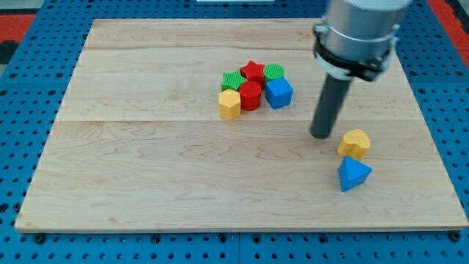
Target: Move red circle and red star up a bit
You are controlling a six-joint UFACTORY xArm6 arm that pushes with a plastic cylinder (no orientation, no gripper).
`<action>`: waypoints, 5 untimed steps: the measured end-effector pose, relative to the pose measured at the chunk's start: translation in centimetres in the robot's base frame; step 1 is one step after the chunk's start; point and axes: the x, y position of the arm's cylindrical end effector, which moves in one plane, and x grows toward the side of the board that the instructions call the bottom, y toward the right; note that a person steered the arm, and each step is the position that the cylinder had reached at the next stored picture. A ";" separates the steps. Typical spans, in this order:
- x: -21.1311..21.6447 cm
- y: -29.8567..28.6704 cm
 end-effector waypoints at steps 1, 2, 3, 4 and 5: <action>-0.8 -2.0; 0.7 -6.7; 1.2 -9.7; 1.2 -9.8; -1.2 -10.2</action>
